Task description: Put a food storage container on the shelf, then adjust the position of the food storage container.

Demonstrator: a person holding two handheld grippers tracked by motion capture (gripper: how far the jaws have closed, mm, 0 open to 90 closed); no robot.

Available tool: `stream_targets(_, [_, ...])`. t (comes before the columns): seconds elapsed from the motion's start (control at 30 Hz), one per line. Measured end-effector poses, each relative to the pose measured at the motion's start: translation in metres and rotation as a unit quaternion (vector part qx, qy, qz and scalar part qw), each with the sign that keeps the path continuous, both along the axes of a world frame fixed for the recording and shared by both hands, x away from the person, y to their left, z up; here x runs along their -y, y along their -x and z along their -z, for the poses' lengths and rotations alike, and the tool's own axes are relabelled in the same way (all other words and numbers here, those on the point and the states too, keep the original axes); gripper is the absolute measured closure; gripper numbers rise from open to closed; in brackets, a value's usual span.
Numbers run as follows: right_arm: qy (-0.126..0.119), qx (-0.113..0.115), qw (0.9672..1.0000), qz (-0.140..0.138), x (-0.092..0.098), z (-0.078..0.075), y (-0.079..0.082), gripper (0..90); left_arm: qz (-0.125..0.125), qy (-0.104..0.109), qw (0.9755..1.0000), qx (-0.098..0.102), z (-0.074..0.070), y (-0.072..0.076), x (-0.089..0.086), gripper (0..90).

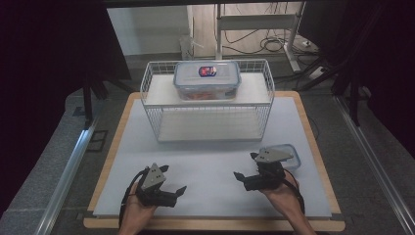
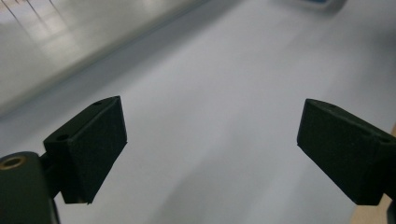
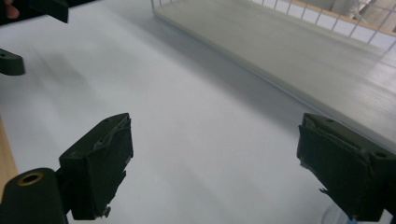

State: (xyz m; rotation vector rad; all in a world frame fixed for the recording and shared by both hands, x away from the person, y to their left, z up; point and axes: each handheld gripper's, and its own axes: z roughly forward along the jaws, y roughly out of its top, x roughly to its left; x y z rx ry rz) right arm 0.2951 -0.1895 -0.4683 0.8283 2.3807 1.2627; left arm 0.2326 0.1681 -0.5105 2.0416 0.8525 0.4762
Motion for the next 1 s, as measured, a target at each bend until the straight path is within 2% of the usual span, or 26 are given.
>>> stream_targets(0.07, [0.004, -0.003, 1.0000, 0.005, 0.002, 0.004, 0.002, 10.2, -0.002, -0.012, 0.9999, -0.007, 0.004, 0.002, 0.000, 8.2])
stream_targets(0.13, [0.004, -0.013, 0.9999, 0.009, 0.004, 0.009, 0.003, 9.3, -0.004, -0.019, 0.9998, -0.005, 0.005, 0.003, 0.000, 8.2])
stream_targets(0.27, [0.006, -0.020, 0.9996, 0.018, 0.005, 0.011, 0.000, 5.3, -0.002, -0.012, 0.9999, -0.002, 0.003, 0.003, 0.000, 8.1])
stream_targets(0.33, [0.009, -0.026, 0.9994, 0.022, 0.005, 0.011, -0.001, 3.1, -0.001, -0.015, 0.9999, -0.002, 0.004, 0.002, 0.000, 7.9])
stream_targets(0.5, [0.012, -0.033, 0.9986, 0.039, 0.008, 0.014, -0.004, 2.2, -0.006, -0.008, 0.9999, -0.009, 0.006, 0.000, -0.004, 7.8])
stream_targets(0.57, [0.023, -0.033, 0.9981, 0.048, 0.012, 0.015, -0.007, 13.4, -0.010, -0.006, 0.9999, -0.007, 0.006, -0.001, -0.006, 7.8])
stream_targets(0.73, [0.037, -0.040, 0.9967, 0.061, 0.027, 0.012, -0.014, 50.7, -0.011, -0.008, 0.9999, -0.008, 0.006, -0.002, -0.006, 7.8])
stream_targets(0.83, [0.032, -0.041, 0.9959, 0.074, 0.039, 0.007, -0.020, 71.5, -0.008, -0.011, 0.9999, -0.011, 0.007, -0.003, -0.004, 7.8])
stream_targets(0.93, [0.037, -0.027, 0.9950, 0.089, 0.054, 0.002, -0.025, 86.1, -0.004, -0.012, 0.9998, -0.012, 0.008, -0.003, -0.003, 7.7])
stream_targets(1.0, [0.040, -0.019, 0.9931, 0.109, 0.064, -0.001, -0.029, 89.4, -0.004, -0.012, 0.9998, -0.013, 0.008, -0.003, -0.002, 7.7])
